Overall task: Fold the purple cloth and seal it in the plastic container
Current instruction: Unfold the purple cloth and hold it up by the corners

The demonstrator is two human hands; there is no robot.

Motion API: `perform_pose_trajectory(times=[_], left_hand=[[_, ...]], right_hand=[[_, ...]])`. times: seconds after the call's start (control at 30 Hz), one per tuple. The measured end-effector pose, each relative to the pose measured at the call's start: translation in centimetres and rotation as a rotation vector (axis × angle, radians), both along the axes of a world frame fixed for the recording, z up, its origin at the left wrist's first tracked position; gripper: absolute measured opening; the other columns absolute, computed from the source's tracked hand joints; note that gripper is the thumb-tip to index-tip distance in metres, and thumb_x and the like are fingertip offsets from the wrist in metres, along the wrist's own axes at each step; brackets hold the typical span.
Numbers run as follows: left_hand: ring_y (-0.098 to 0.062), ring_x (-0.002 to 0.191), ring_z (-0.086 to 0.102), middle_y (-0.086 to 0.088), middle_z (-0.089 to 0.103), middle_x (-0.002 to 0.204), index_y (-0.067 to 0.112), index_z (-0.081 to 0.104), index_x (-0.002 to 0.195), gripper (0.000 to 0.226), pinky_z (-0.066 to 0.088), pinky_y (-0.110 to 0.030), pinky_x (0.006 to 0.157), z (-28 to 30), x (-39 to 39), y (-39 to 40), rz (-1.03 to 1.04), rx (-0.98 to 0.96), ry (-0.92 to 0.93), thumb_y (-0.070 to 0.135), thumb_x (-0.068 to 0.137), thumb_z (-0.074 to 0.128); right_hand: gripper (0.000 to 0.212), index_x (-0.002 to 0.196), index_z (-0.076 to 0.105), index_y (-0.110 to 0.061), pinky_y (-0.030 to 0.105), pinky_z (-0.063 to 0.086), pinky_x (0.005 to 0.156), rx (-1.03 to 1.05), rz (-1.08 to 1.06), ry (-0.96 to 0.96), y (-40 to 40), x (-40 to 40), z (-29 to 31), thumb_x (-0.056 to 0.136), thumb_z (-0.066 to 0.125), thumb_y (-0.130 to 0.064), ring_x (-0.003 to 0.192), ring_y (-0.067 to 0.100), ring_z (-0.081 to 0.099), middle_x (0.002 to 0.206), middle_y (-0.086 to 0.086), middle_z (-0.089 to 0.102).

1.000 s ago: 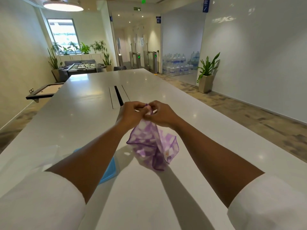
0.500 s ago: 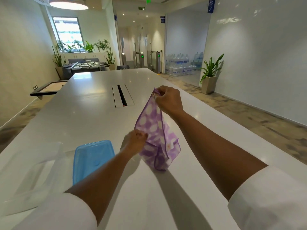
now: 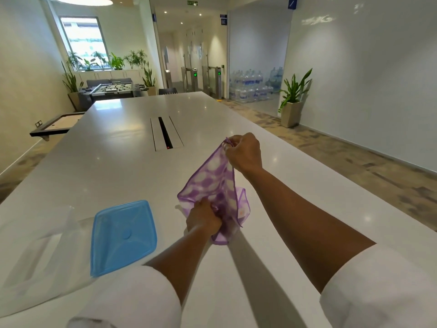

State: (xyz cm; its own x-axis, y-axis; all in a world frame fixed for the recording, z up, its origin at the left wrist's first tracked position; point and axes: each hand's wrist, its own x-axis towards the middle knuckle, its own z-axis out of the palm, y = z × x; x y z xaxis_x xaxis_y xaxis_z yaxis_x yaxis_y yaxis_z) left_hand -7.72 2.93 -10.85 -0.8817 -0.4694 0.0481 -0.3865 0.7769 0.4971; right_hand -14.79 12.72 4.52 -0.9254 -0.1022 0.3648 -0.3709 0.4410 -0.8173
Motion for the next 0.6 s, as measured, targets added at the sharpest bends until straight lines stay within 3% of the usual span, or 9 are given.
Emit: perform_pose_trajectory(times=[0.17, 0.3, 0.4, 0.47, 0.6], left_hand=[[-0.027, 0.103, 0.065, -0.003, 0.067, 0.106, 0.017, 0.059, 0.111, 0.019, 0.052, -0.036, 0.091, -0.3, -0.4, -0.1, 0.000, -0.077, -0.042, 0.028, 0.096, 0.054], [-0.027, 0.106, 0.065, -0.005, 0.067, 0.111, 0.016, 0.059, 0.115, 0.022, 0.053, -0.037, 0.092, 0.3, -0.1, -0.1, -0.047, -0.143, -0.060, 0.020, 0.094, 0.059], [-0.028, 0.104, 0.065, -0.004, 0.066, 0.111, 0.017, 0.058, 0.117, 0.021, 0.054, -0.036, 0.089, 0.3, 0.4, -0.1, -0.114, -0.160, -0.023, 0.021, 0.096, 0.053], [-0.028, 0.103, 0.065, -0.004, 0.067, 0.110, 0.017, 0.061, 0.114, 0.023, 0.053, -0.037, 0.093, 0.1, 0.6, -0.2, -0.155, -0.171, -0.012, 0.023, 0.100, 0.044], [-0.025, 0.097, 0.066, -0.002, 0.067, 0.107, 0.017, 0.059, 0.116, 0.029, 0.053, -0.031, 0.083, 0.3, 1.0, -0.1, -0.148, -0.170, -0.007, 0.035, 0.094, 0.056]], right_hand=[[0.016, 0.093, 0.077, -0.012, 0.031, 0.055, 0.076, 0.010, -0.009, -0.011, 0.3, -0.4, -0.6, 0.088, 0.064, -0.021, 0.083, 0.026, 0.069, 0.094, 0.010, 0.073], [0.023, 0.107, 0.073, -0.018, 0.036, 0.056, 0.089, 0.012, 0.002, -0.012, 0.3, -0.4, -0.7, 0.088, 0.062, -0.020, 0.095, 0.022, 0.068, 0.110, 0.006, 0.072], [0.029, 0.113, 0.069, -0.022, 0.037, 0.058, 0.086, -0.012, 0.034, -0.023, 0.0, -0.3, -0.7, 0.086, 0.061, -0.018, 0.090, 0.019, 0.068, 0.112, 0.007, 0.071], [0.028, 0.111, 0.069, -0.022, 0.036, 0.059, 0.085, -0.027, 0.050, -0.026, -0.2, -0.1, -0.6, 0.086, 0.060, -0.015, 0.088, 0.018, 0.067, 0.112, 0.008, 0.071], [0.029, 0.098, 0.075, -0.017, 0.035, 0.057, 0.089, -0.057, 0.104, -0.067, -0.3, 0.2, -0.4, 0.080, 0.056, -0.004, 0.095, 0.017, 0.065, 0.107, 0.005, 0.072]])
